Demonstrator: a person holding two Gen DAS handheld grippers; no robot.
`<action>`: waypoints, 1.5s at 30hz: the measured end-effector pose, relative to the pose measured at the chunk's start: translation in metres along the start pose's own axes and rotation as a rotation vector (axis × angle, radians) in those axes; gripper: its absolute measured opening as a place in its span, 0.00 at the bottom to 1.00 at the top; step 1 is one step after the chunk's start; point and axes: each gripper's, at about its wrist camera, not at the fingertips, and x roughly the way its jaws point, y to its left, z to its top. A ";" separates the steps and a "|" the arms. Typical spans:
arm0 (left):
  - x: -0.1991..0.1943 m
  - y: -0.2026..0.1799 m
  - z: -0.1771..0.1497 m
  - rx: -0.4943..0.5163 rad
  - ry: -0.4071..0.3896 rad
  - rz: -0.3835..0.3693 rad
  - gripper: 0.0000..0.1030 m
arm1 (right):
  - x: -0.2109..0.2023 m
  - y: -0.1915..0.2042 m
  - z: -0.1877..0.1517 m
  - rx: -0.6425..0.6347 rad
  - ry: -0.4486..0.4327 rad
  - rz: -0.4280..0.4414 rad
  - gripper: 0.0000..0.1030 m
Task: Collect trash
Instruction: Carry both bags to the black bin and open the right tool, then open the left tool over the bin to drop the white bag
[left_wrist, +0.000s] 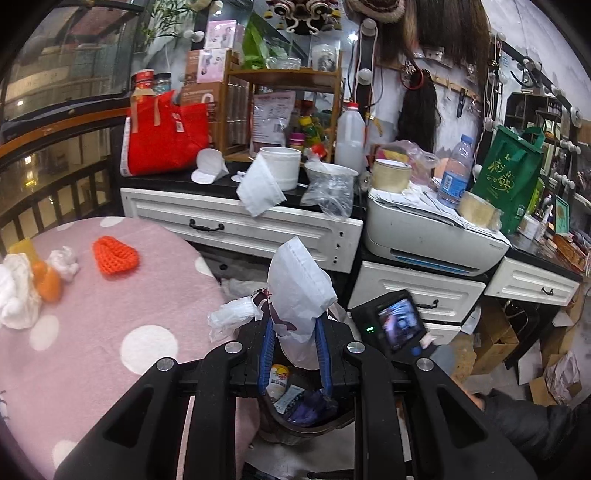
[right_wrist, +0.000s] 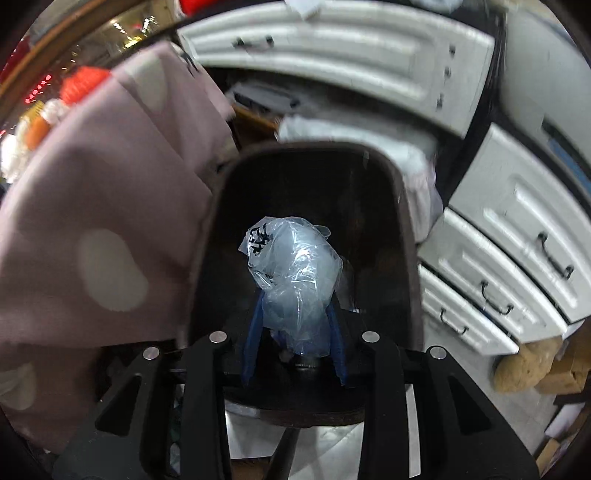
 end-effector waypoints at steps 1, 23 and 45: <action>0.002 -0.001 -0.001 0.001 0.005 -0.004 0.19 | 0.008 -0.001 -0.002 0.002 0.014 -0.010 0.43; 0.059 -0.039 -0.013 0.048 0.119 -0.097 0.19 | -0.108 -0.074 -0.004 0.213 -0.276 -0.141 0.69; 0.180 -0.055 -0.082 0.079 0.422 -0.107 0.19 | -0.139 -0.111 -0.012 0.314 -0.340 -0.185 0.70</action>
